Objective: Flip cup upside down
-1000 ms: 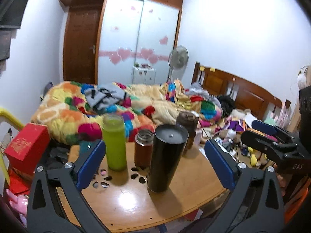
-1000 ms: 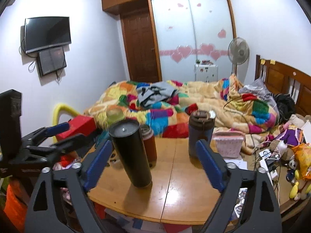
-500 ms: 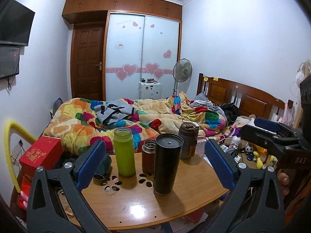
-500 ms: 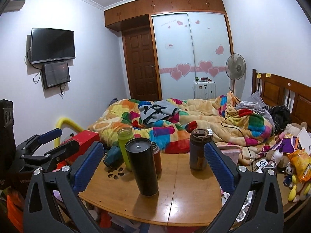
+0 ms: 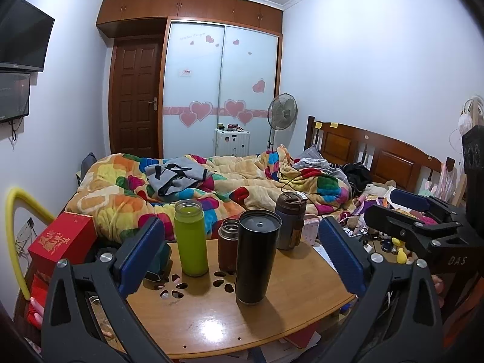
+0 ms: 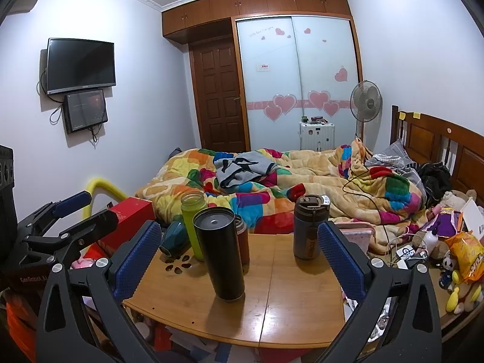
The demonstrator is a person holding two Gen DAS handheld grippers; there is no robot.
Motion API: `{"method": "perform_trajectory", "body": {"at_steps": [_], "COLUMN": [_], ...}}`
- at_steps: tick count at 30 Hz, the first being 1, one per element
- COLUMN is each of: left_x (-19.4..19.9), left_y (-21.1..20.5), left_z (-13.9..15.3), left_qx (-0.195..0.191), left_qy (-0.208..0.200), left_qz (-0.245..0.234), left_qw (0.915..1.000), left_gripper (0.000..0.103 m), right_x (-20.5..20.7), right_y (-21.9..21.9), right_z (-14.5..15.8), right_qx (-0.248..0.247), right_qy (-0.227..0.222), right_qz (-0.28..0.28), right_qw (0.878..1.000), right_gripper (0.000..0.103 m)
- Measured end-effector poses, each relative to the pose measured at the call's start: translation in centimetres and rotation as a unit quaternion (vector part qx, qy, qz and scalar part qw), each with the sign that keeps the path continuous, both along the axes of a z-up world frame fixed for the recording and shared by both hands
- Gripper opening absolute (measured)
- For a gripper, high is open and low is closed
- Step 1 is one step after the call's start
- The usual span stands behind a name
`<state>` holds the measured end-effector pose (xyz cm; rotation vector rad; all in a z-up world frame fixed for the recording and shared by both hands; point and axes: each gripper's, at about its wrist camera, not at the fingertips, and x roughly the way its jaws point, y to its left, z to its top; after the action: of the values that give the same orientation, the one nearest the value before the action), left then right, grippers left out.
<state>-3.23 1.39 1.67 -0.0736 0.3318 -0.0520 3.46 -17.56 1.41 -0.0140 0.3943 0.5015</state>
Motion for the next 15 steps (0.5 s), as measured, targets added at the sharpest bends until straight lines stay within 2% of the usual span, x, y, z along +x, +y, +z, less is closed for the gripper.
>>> {"method": "perform_trajectory", "body": {"at_steps": [15], "left_x": [0.13], "left_y": [-0.08], "left_z": [-0.05], "left_qx": [0.0], "left_qy": [0.0], "left_qz": [-0.003], "left_qw": [1.0], "left_gripper": [0.103], "right_x": [-0.11], "right_y": [0.06], "right_z": [0.04], "right_qx": [-0.002], "right_qy": [-0.002], "right_qz": [0.001], "right_qw": [1.0], "right_gripper": [0.103]}}
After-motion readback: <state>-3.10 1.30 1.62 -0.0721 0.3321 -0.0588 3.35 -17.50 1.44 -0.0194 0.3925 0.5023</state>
